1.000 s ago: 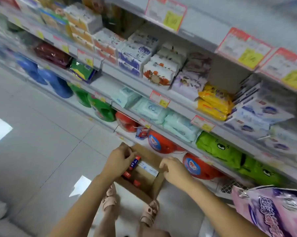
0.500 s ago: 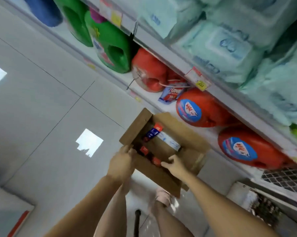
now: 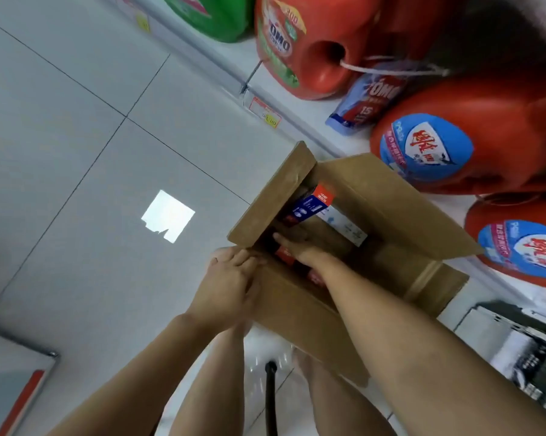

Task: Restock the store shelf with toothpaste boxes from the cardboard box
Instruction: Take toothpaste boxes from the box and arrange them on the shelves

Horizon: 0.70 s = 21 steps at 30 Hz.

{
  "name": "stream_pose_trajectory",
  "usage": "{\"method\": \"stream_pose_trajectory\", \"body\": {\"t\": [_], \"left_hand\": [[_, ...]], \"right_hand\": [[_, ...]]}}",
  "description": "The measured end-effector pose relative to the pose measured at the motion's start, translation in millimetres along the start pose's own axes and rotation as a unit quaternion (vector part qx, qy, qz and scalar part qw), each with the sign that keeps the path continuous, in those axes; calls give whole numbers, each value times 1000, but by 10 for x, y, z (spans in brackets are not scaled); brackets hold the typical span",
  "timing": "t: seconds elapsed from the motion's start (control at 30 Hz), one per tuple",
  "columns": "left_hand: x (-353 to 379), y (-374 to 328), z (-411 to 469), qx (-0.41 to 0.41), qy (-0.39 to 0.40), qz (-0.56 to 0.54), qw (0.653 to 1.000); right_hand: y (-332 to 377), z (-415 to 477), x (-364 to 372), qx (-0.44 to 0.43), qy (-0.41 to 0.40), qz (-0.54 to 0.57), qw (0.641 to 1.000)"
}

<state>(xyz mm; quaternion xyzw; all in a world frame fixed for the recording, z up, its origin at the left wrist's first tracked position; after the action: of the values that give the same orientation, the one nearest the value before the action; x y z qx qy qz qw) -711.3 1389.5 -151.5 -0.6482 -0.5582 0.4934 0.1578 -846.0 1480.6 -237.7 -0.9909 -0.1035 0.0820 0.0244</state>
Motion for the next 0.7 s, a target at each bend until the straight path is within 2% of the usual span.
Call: {"method": "stream_pose_trajectory", "body": {"t": [0.07,0.17,0.3,0.5,0.7], "left_hand": [[13,13,9,13,-5,0,1000],[35,58,-3,34,-4,14,999],[36,63,-17,48,-13,23,998],[45,50,-36,37,-32,27,998],[18,-51,-9,-18,18,47,999]], "right_hand": [[9,112,3,6,44,-2,999],[-23,271,-51,7,59,-49,997],[-132,257,-156,74,67,-62,993],[-72,284,47,55,66,-21,996],[-217,71,-95,59,75,3,995]]}}
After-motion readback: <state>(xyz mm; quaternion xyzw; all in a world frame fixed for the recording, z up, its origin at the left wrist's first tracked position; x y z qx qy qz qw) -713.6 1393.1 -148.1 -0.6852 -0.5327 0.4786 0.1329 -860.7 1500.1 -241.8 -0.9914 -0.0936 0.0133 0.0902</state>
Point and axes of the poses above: each hand's wrist, its own z-axis towards the middle knuckle, its own x-axis out of the palm, y = z × x, the point moved 6 cm from there along z, towards the middle knuckle, and after that the axes turned 15 degrees about -z, right-handed, at the moved point
